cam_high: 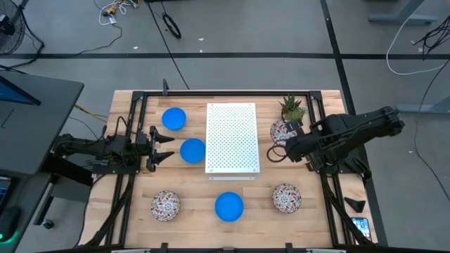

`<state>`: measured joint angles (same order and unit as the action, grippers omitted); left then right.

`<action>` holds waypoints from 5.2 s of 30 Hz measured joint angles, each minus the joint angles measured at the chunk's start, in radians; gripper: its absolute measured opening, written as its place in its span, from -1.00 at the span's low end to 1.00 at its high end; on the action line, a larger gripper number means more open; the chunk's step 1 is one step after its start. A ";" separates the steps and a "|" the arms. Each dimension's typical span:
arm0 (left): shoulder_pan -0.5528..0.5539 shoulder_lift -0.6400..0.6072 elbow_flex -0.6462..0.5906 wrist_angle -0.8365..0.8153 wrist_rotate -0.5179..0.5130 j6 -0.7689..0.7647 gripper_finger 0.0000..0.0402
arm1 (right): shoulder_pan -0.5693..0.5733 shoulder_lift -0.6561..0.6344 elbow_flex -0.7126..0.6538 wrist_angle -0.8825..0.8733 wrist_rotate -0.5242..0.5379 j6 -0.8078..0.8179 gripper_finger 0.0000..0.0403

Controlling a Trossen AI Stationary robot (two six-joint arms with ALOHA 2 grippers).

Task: Pick & Place Mini bowls
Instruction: Put the top right white bowl on the shelf, then stack the right white bowl on top of the other white bowl on the shelf

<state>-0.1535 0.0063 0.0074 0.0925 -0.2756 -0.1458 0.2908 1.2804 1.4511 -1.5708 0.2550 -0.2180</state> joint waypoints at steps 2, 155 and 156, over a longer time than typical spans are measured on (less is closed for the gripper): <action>0.000 0.000 0.000 0.000 0.000 0.000 0.44 | -0.011 0.000 0.017 -0.001 0.000 -0.004 -0.96; 0.000 0.000 0.000 0.000 0.000 0.000 0.44 | -0.505 0.410 0.291 0.370 -0.114 -0.490 0.00; 0.000 0.000 0.000 0.000 0.000 0.000 0.44 | -0.505 0.407 0.291 0.355 -0.114 -0.444 0.00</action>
<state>-0.1535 0.0063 0.0071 0.0925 -0.2756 -0.1459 -0.2138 1.6871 1.7424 -1.2161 0.1410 -0.6621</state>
